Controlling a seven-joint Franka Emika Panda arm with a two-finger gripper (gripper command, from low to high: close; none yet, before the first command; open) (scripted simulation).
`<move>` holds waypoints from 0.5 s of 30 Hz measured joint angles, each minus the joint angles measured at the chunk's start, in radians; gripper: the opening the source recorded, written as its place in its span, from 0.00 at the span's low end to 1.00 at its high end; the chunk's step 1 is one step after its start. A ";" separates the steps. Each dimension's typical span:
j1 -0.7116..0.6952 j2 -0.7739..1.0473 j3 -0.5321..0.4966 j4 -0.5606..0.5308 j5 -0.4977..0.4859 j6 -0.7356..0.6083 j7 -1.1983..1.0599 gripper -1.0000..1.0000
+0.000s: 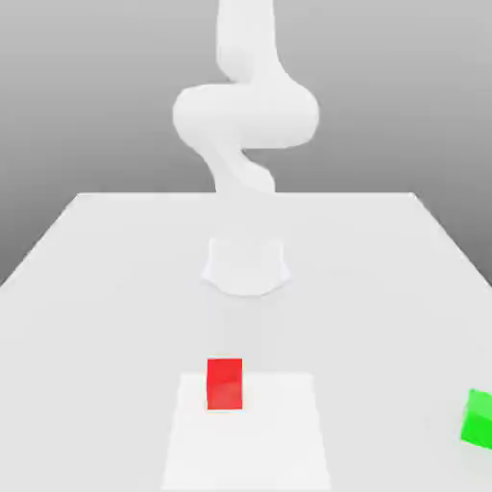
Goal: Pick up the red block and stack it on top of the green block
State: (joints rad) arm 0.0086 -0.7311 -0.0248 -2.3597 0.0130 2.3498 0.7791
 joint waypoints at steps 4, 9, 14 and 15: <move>0.015 0.135 -0.037 -0.110 0.022 0.094 -0.038 0.50; 0.028 0.301 -0.065 -0.246 0.038 0.209 -0.077 0.50; 0.024 0.483 -0.074 -0.391 0.031 0.336 -0.102 0.50; 0.019 0.524 -0.073 -0.423 0.022 0.365 -0.102 0.50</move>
State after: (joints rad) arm 0.0280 -0.2068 -0.0981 -2.7824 0.0348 2.7144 0.6773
